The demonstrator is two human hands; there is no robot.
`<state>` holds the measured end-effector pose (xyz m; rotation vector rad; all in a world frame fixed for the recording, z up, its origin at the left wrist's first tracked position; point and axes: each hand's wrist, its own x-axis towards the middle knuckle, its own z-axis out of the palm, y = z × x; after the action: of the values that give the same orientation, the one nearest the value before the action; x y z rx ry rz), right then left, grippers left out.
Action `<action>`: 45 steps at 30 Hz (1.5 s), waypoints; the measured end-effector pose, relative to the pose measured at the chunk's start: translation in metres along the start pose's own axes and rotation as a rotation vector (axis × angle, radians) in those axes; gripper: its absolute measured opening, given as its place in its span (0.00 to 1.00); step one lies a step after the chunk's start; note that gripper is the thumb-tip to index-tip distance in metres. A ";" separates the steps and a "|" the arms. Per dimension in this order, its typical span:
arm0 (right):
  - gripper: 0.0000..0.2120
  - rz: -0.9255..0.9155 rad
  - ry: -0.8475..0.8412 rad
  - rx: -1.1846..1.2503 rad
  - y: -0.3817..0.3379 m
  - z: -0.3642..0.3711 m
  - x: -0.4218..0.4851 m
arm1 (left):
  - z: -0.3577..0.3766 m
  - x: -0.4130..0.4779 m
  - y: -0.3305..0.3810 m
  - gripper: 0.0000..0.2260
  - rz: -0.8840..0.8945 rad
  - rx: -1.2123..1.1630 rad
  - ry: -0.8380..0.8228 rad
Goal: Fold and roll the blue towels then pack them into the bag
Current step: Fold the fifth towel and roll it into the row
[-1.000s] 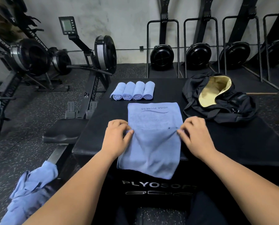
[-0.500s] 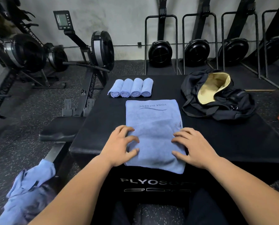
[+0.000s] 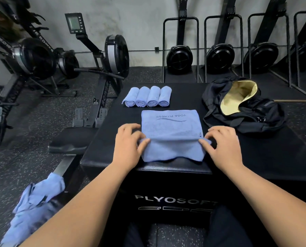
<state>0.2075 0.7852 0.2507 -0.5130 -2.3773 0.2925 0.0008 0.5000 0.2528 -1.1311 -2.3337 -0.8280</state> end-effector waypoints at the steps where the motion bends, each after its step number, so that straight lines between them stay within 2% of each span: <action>1: 0.09 0.058 -0.004 0.006 -0.002 0.001 0.004 | 0.001 0.005 0.004 0.07 -0.060 -0.002 0.014; 2: 0.10 0.068 -0.030 -0.007 -0.003 0.004 0.007 | 0.004 0.007 0.005 0.08 -0.085 0.021 0.002; 5: 0.11 -0.069 -0.163 -0.057 0.001 0.017 0.001 | 0.015 0.002 0.004 0.13 -0.032 0.074 -0.114; 8: 0.09 -0.107 -0.233 -0.043 0.005 0.020 -0.012 | 0.020 -0.012 -0.005 0.08 0.033 0.056 -0.159; 10: 0.15 -0.104 -0.246 -0.031 0.006 0.019 -0.020 | 0.020 -0.019 -0.014 0.05 0.094 0.034 -0.171; 12: 0.20 -0.093 -0.251 -0.050 0.007 0.020 -0.023 | 0.018 -0.024 -0.021 0.10 0.105 0.024 -0.218; 15: 0.10 0.103 -0.139 0.067 0.007 0.028 -0.017 | 0.016 -0.025 -0.027 0.17 0.071 0.020 -0.283; 18: 0.02 0.301 -0.093 0.187 0.008 0.035 -0.007 | 0.022 -0.020 -0.029 0.10 -0.048 -0.039 -0.231; 22: 0.05 0.412 -0.090 0.236 0.008 0.038 -0.003 | 0.034 -0.012 -0.028 0.13 -0.285 -0.133 -0.163; 26: 0.04 0.531 -0.064 0.303 0.010 0.037 0.000 | 0.046 -0.007 -0.024 0.09 -0.421 -0.192 -0.131; 28: 0.05 0.554 -0.076 0.330 0.010 0.036 0.001 | 0.047 -0.009 -0.023 0.05 -0.395 -0.189 -0.061; 30: 0.04 0.583 -0.094 0.351 0.010 0.038 0.002 | 0.047 -0.011 -0.021 0.06 -0.343 -0.184 -0.014; 34: 0.04 0.624 -0.096 0.347 0.013 0.041 0.004 | 0.050 -0.016 -0.022 0.02 -0.297 -0.151 0.002; 40: 0.13 0.596 -0.078 0.285 0.011 0.043 0.000 | 0.048 -0.021 -0.018 0.11 -0.244 -0.148 -0.055; 45: 0.06 0.597 -0.063 0.346 0.004 0.036 -0.001 | 0.040 -0.023 -0.020 0.16 -0.248 -0.220 -0.143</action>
<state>0.1857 0.7855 0.2222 -1.0433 -2.1129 0.9747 -0.0058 0.5043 0.2028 -1.0278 -2.5885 -1.1517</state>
